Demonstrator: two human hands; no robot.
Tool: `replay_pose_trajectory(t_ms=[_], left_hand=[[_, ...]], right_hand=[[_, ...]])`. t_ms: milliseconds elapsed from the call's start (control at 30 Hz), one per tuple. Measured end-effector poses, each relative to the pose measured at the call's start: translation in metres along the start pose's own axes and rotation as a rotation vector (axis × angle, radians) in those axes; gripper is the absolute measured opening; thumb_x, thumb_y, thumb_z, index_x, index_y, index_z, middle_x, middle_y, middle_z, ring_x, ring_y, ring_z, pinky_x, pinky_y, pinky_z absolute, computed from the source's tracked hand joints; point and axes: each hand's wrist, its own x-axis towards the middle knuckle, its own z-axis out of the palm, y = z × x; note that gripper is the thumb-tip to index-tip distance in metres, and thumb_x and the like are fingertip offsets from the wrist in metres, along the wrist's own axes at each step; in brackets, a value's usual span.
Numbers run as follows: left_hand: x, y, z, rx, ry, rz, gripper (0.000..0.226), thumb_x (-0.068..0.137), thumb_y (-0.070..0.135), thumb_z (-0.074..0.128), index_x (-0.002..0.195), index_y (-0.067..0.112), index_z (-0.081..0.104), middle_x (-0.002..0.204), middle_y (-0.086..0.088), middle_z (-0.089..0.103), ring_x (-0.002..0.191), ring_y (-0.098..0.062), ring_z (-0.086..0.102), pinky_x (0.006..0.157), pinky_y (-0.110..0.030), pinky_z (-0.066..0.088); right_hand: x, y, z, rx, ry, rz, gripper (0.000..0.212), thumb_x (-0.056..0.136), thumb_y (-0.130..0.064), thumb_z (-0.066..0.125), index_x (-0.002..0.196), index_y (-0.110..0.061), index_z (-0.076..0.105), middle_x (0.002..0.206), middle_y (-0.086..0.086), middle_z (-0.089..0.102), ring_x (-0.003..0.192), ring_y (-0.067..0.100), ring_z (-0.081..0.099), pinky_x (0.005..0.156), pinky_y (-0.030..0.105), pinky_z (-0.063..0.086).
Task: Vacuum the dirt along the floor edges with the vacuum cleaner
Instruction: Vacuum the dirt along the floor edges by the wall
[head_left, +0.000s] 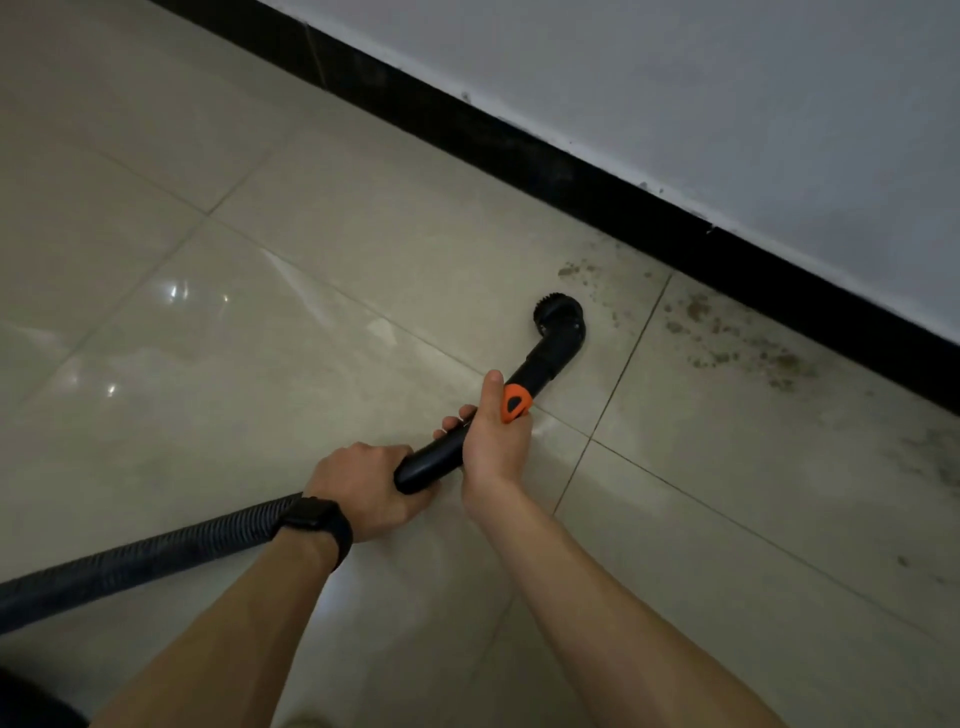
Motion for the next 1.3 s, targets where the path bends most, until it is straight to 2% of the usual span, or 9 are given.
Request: replay_pose_trajectory(t_ms=[133,333,400,467,633,800,1000,1100,1300], left_hand=[[-0.007,0.014,-0.013,-0.128,-0.039,-0.066,0.018,0.067,0.052,0.056,0.073,0.035,0.054,0.067,0.009,0.061,0.060,-0.012,0.058,0.051,-0.025,0.041],[-0.004,0.037,-0.015,-0.212,-0.055,-0.018,0.019,0.064,0.052,0.055,0.073,0.036,0.055,0.070,0.008,0.062,0.065,-0.015,0.060,0.055,-0.026,0.045],[-0.003,0.041,-0.018,-0.189,-0.075,0.008,0.016,0.065,0.050,0.057,0.074,0.037,0.053,0.071,0.010,0.061,0.066,-0.015,0.059,0.055,-0.026,0.045],[-0.002,0.044,-0.025,-0.172,-0.087,0.020,0.016,0.065,0.048,0.058,0.073,0.035,0.053,0.071,0.008,0.060,0.063,-0.015,0.058,0.053,-0.025,0.042],[-0.004,0.054,-0.039,-0.243,-0.089,0.033,0.020,0.061,0.046,0.060,0.070,0.029,0.057,0.065,0.004,0.063,0.058,-0.018,0.060,0.050,-0.025,0.042],[-0.009,0.055,-0.029,-0.199,-0.058,0.063,0.018,0.069,0.046,0.059,0.077,0.032,0.051,0.071,0.007,0.061,0.061,-0.014,0.058,0.050,-0.025,0.038],[-0.002,0.058,-0.028,-0.135,-0.006,0.036,0.020,0.073,0.046,0.059,0.077,0.034,0.043,0.071,0.008,0.058,0.059,-0.011,0.056,0.048,-0.025,0.038],[0.002,0.066,-0.023,-0.163,0.013,0.020,0.019,0.072,0.046,0.057,0.078,0.034,0.043,0.072,0.007,0.059,0.060,-0.013,0.057,0.050,-0.026,0.042],[0.015,0.071,-0.023,-0.215,0.020,-0.008,0.019,0.070,0.046,0.056,0.080,0.034,0.047,0.074,0.006,0.061,0.064,-0.016,0.060,0.059,-0.030,0.054]], right_hand=[[-0.008,-0.011,0.011,-0.005,-0.016,-0.015,0.028,0.103,-0.037,0.062,0.105,-0.010,0.054,0.070,0.004,0.058,0.046,0.014,0.059,0.051,0.030,0.056],[-0.002,-0.025,-0.006,0.123,-0.078,0.035,0.015,0.096,-0.015,0.071,0.105,-0.009,0.061,0.072,0.004,0.072,0.069,0.024,0.076,0.069,0.041,0.063],[-0.002,-0.030,-0.012,0.203,-0.106,0.074,0.012,0.094,-0.010,0.070,0.101,-0.007,0.061,0.074,0.008,0.074,0.067,0.025,0.075,0.066,0.041,0.063],[-0.005,-0.036,-0.012,0.263,-0.103,0.095,0.011,0.094,-0.009,0.070,0.097,-0.006,0.060,0.069,0.008,0.069,0.055,0.020,0.067,0.059,0.035,0.059],[-0.003,-0.044,-0.006,0.174,0.024,0.000,0.019,0.098,-0.017,0.069,0.098,-0.010,0.051,0.055,0.001,0.051,0.041,0.015,0.047,0.044,0.027,0.047],[0.007,-0.038,-0.007,0.123,0.039,-0.020,0.017,0.094,-0.012,0.068,0.102,-0.010,0.054,0.054,0.000,0.053,0.041,0.015,0.049,0.044,0.028,0.048],[0.015,-0.046,-0.003,0.121,-0.012,0.013,0.016,0.088,-0.004,0.068,0.088,-0.010,0.053,0.052,0.001,0.052,0.039,0.014,0.047,0.043,0.027,0.046],[0.023,-0.052,-0.003,0.084,-0.059,0.010,0.016,0.089,-0.004,0.067,0.084,-0.011,0.053,0.053,0.002,0.052,0.041,0.015,0.047,0.044,0.028,0.046],[0.036,-0.058,0.003,0.038,-0.041,-0.026,0.016,0.089,-0.006,0.069,0.092,-0.009,0.054,0.055,0.002,0.053,0.041,0.016,0.048,0.045,0.029,0.046]])
